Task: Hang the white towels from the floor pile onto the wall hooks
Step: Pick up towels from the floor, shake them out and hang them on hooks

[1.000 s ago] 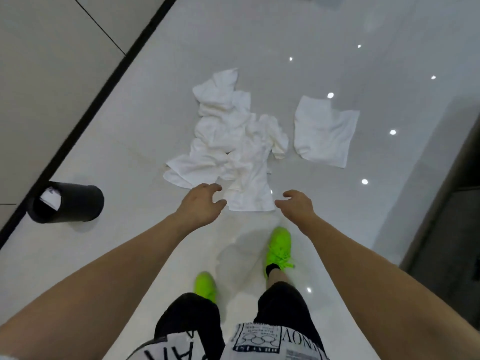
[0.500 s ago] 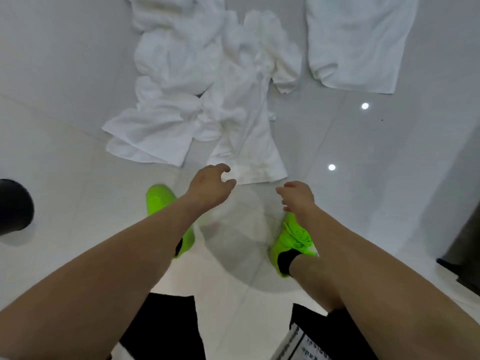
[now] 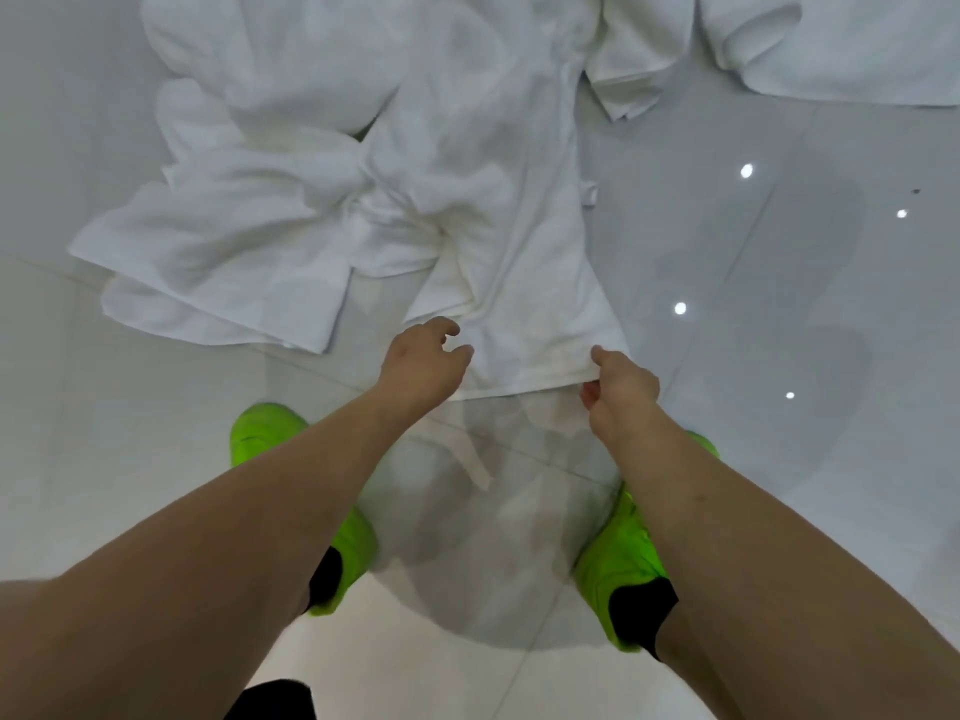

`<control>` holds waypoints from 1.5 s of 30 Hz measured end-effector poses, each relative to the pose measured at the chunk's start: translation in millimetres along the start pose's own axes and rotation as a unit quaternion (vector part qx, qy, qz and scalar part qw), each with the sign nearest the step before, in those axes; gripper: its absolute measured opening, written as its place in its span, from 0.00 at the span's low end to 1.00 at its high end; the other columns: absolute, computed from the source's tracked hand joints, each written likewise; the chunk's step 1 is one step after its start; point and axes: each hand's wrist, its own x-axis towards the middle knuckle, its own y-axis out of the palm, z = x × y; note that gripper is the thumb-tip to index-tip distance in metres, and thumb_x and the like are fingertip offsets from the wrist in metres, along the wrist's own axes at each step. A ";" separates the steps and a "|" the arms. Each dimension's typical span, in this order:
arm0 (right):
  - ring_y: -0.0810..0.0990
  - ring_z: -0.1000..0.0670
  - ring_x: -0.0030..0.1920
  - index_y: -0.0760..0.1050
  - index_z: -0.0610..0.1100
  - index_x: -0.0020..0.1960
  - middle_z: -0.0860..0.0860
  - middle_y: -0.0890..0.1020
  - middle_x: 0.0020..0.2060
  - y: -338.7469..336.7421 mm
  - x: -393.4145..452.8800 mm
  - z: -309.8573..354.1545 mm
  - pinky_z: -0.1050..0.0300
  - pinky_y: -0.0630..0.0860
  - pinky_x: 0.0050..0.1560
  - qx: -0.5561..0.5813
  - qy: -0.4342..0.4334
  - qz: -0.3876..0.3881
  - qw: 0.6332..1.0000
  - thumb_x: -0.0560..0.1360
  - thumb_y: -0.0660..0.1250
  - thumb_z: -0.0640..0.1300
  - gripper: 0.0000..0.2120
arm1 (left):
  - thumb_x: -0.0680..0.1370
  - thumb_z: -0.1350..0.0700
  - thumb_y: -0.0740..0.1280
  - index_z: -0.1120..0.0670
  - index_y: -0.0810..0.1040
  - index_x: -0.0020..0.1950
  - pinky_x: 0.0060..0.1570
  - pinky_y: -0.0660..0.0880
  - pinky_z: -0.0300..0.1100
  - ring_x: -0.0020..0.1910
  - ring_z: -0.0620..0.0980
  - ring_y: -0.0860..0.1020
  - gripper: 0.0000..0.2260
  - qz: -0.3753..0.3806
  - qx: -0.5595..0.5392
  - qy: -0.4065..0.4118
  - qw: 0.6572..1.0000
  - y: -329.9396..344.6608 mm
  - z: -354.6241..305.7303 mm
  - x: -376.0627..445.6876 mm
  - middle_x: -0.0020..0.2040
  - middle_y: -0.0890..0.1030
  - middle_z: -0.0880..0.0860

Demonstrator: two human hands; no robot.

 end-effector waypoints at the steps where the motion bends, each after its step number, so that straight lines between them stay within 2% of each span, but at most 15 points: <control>1: 0.77 0.49 0.37 0.76 0.42 0.45 0.46 0.80 0.42 1.1 -0.9 1.2 0.53 0.80 0.46 0.018 0.005 -0.002 1.000 0.73 0.73 0.41 0.06 | 0.77 0.47 0.65 0.49 0.75 0.65 0.56 0.73 0.44 0.59 0.49 0.74 0.17 0.000 -0.004 0.001 1.000 -0.9 -1.4 0.7 0.62 0.76 0.50; 6: 0.81 0.45 0.53 0.77 0.41 0.60 0.44 0.82 0.52 2.6 -28.5 9.4 0.47 0.81 0.52 0.109 0.017 0.033 0.993 0.77 0.68 0.41 0.12 | 0.77 0.47 0.65 0.48 0.74 0.66 0.53 0.75 0.45 0.53 0.53 0.78 0.17 0.013 -0.023 -0.004 1.000 -16.5 -13.7 -13.4 0.63 0.76 0.50; 9: 0.81 0.49 0.45 0.77 0.43 0.49 0.47 0.81 0.46 -7.4 -70.1 14.1 0.53 0.81 0.49 0.087 -0.018 0.019 0.996 0.77 0.68 0.41 0.02 | 0.77 0.46 0.65 0.47 0.75 0.65 0.51 0.73 0.43 0.52 0.51 0.78 0.17 0.014 -0.016 0.002 1.000 -38.0 -25.8 -49.5 0.63 0.76 0.49; 12: 0.73 0.51 0.35 0.76 0.40 0.45 0.48 0.76 0.38 -25.6 -128.6 24.7 0.57 0.76 0.41 0.042 -0.051 0.011 0.998 0.75 0.70 0.41 0.05 | 0.77 0.47 0.65 0.48 0.75 0.65 0.52 0.73 0.43 0.56 0.50 0.76 0.17 0.008 -0.014 0.011 1.000 -68.0 -46.9 -102.6 0.62 0.77 0.50; 14: 0.71 0.51 0.34 0.76 0.35 0.48 0.46 0.74 0.37 -44.7 -182.3 38.9 0.55 0.74 0.41 0.018 -0.076 0.028 0.997 0.75 0.69 0.40 0.08 | 0.76 0.47 0.65 0.48 0.76 0.65 0.54 0.72 0.43 0.59 0.50 0.75 0.17 0.008 -0.010 0.018 1.000 -93.6 -68.7 -149.9 0.62 0.77 0.51; 18: 0.75 0.48 0.40 0.70 0.43 0.39 0.45 0.76 0.39 -89.4 -303.8 76.4 0.48 0.77 0.48 -0.059 -0.176 0.101 0.977 0.74 0.70 0.41 0.09 | 0.76 0.47 0.67 0.48 0.77 0.63 0.59 0.72 0.44 0.60 0.50 0.75 0.17 -0.011 0.004 0.056 0.998 -151.8 -132.5 -255.3 0.61 0.78 0.51; 22: 0.76 0.45 0.38 0.73 0.38 0.41 0.46 0.77 0.36 -147.6 -426.4 130.4 0.51 0.75 0.41 -0.137 -0.290 0.155 0.934 0.72 0.69 0.44 0.09 | 0.75 0.48 0.67 0.48 0.76 0.65 0.58 0.73 0.45 0.58 0.51 0.77 0.18 -0.044 0.021 0.133 0.990 -211.9 -215.5 -360.2 0.62 0.78 0.51; 24: 0.72 0.50 0.33 0.69 0.42 0.35 0.51 0.72 0.31 -181.2 -481.9 159.5 0.54 0.70 0.36 -0.149 -0.338 0.167 0.914 0.72 0.68 0.44 0.11 | 0.75 0.51 0.67 0.48 0.74 0.66 0.57 0.74 0.45 0.58 0.52 0.77 0.19 -0.073 0.028 0.186 0.979 -240.0 -256.5 -411.0 0.63 0.77 0.52; 26: 0.70 0.53 0.32 0.67 0.47 0.36 0.54 0.69 0.30 -212.2 -529.7 187.5 0.58 0.66 0.35 -0.164 -0.388 0.169 0.891 0.73 0.67 0.45 0.11 | 0.76 0.57 0.64 0.47 0.72 0.69 0.54 0.73 0.42 0.59 0.53 0.76 0.20 -0.095 0.044 0.243 0.964 -265.8 -294.5 -456.2 0.65 0.76 0.52; 28: 0.73 0.56 0.38 0.73 0.49 0.46 0.58 0.73 0.37 -249.3 -578.4 210.0 0.60 0.69 0.38 -0.176 -0.423 0.173 0.872 0.75 0.65 0.47 0.03 | 0.76 0.62 0.62 0.46 0.68 0.72 0.52 0.71 0.41 0.63 0.53 0.73 0.25 -0.104 0.081 0.300 0.945 -292.2 -328.8 -503.9 0.68 0.73 0.52; 30: 0.76 0.54 0.41 0.76 0.48 0.51 0.56 0.77 0.41 -287.6 -626.7 226.8 0.60 0.70 0.40 -0.169 -0.457 0.181 0.854 0.75 0.65 0.47 0.06 | 0.75 0.63 0.62 0.45 0.63 0.75 0.57 0.67 0.39 0.68 0.53 0.69 0.30 -0.104 0.136 0.369 0.914 -316.4 -360.3 -550.5 0.71 0.70 0.51; 35: 0.77 0.52 0.37 0.75 0.46 0.36 0.52 0.76 0.33 -379.8 -731.4 230.0 0.58 0.74 0.41 -0.146 -0.537 0.132 0.821 0.73 0.69 0.48 0.09 | 0.73 0.55 0.69 0.44 0.68 0.71 0.67 0.66 0.46 0.72 0.51 0.65 0.27 -0.120 0.244 0.539 0.797 -347.0 -411.5 -661.8 0.75 0.65 0.49; 37: 0.78 0.51 0.38 0.79 0.46 0.39 0.53 0.79 0.34 -421.5 -761.1 218.3 0.59 0.71 0.36 -0.159 -0.565 0.128 0.799 0.69 0.72 0.52 0.10 | 0.73 0.51 0.70 0.45 0.77 0.61 0.59 0.72 0.47 0.67 0.51 0.70 0.17 -0.149 0.251 0.573 0.766 -345.9 -423.4 -699.0 0.69 0.72 0.49; 40: 0.76 0.55 0.33 0.78 0.44 0.42 0.53 0.77 0.34 -485.2 -787.5 192.5 0.61 0.69 0.34 -0.154 -0.606 0.072 0.777 0.62 0.78 0.57 0.19 | 0.73 0.51 0.67 0.45 0.78 0.46 0.34 0.69 0.39 0.47 0.50 0.77 0.03 -0.168 0.238 0.613 0.734 -336.2 -433.7 -755.7 0.43 0.78 0.46; 45: 0.72 0.53 0.29 0.72 0.46 0.34 0.53 0.72 0.29 -581.8 -797.8 163.6 0.60 0.66 0.30 -0.248 -0.629 -0.067 0.734 0.61 0.80 0.50 0.17 | 0.75 0.50 0.69 0.45 0.74 0.41 0.33 0.69 0.42 0.38 0.48 0.74 0.05 -0.213 0.222 0.668 0.678 -310.6 -441.8 -844.9 0.36 0.74 0.44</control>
